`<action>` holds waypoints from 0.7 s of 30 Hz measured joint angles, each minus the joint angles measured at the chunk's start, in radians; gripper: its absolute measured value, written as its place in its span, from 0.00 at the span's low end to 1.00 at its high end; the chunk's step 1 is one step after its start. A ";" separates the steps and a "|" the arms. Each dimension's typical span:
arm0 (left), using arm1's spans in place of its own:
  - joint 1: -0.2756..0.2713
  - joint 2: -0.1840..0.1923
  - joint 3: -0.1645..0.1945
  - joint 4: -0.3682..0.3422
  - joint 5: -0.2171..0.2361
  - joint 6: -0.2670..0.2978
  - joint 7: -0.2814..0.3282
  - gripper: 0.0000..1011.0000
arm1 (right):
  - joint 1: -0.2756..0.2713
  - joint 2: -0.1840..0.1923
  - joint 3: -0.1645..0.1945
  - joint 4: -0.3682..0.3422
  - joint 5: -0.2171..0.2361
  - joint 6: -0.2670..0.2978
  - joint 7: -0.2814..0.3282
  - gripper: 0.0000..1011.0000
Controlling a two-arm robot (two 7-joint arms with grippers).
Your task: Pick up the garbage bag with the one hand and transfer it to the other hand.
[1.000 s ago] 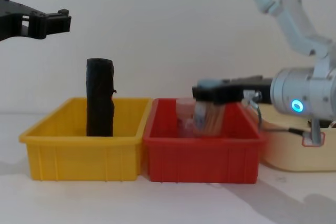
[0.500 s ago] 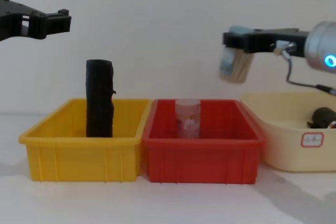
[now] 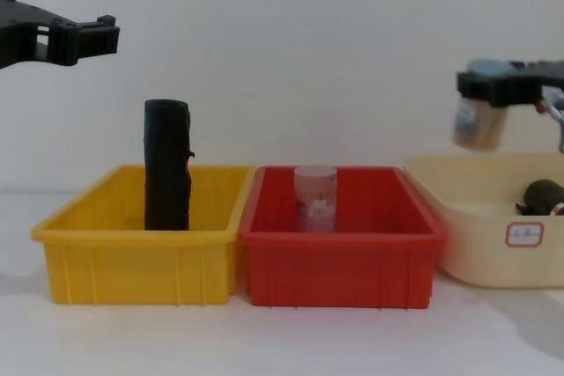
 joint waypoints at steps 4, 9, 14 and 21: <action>0.000 0.000 0.000 0.000 0.000 0.000 0.000 0.99 | 0.009 0.023 0.000 0.053 -0.030 -0.010 -0.006 0.66; 0.000 0.000 0.000 0.000 0.000 0.000 0.000 0.99 | 0.018 0.042 -0.006 0.108 -0.053 -0.017 -0.002 0.69; 0.000 0.000 0.000 0.000 0.000 0.000 0.000 0.99 | 0.022 0.057 -0.009 0.147 -0.067 -0.022 0.010 0.83; 0.000 0.000 0.000 0.000 0.000 0.000 0.000 0.99 | 0.013 0.072 -0.001 0.158 -0.072 -0.030 0.030 0.99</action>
